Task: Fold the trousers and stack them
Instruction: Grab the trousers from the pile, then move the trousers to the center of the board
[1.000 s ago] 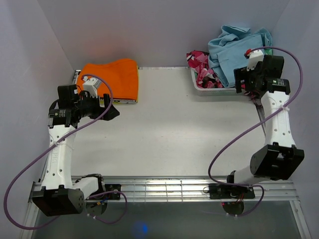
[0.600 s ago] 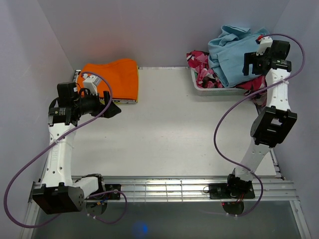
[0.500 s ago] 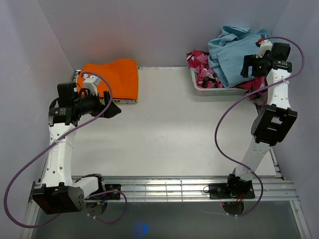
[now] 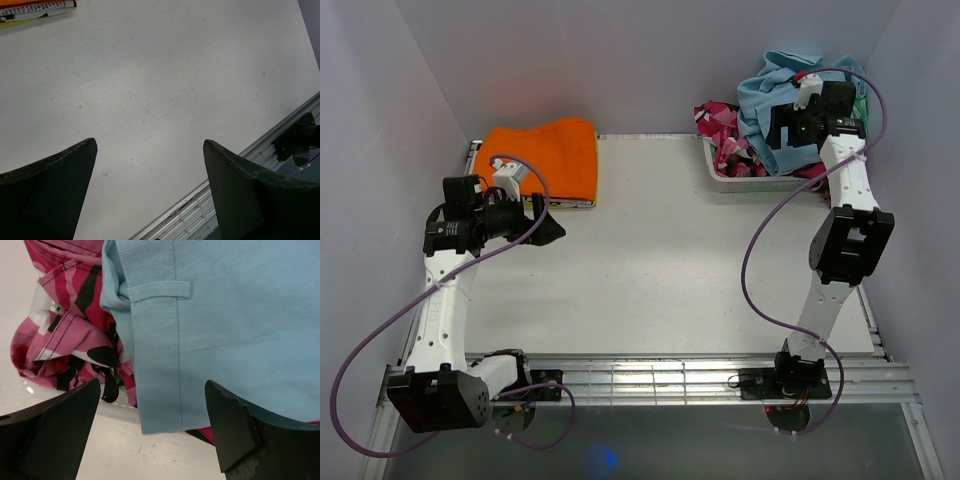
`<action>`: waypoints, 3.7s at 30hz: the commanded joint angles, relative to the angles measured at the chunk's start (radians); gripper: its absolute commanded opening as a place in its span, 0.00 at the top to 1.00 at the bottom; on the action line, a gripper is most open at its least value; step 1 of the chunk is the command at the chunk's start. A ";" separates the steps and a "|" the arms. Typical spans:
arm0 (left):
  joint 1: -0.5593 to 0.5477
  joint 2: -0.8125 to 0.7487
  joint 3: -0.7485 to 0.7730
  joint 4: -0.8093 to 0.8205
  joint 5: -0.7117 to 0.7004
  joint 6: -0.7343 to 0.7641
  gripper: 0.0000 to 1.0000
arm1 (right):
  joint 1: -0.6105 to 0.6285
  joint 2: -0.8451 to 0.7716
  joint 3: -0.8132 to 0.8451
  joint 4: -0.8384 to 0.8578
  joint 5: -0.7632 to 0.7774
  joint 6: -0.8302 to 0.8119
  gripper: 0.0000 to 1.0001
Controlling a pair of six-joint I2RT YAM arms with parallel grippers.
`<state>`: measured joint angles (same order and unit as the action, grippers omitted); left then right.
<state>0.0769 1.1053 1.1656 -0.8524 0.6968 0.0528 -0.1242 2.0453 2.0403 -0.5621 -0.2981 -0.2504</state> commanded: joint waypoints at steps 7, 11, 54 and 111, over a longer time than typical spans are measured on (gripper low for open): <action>0.001 -0.027 -0.032 0.021 0.018 0.030 0.02 | 0.124 0.127 0.037 0.206 0.568 -0.075 0.10; 0.001 -0.036 -0.044 0.023 0.006 0.038 0.02 | 0.124 0.179 0.057 0.269 0.680 -0.121 0.10; 0.001 -0.038 0.046 0.088 -0.149 -0.090 0.02 | 0.075 -0.746 0.046 0.630 0.348 -0.046 0.92; -0.658 0.220 0.005 1.107 -0.238 -0.343 0.02 | 0.841 -0.596 -0.419 0.714 0.013 0.743 0.92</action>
<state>-0.5579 1.3029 1.1080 0.2092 0.6384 -0.3290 0.6979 1.4902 1.5745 0.0257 -0.2630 0.4267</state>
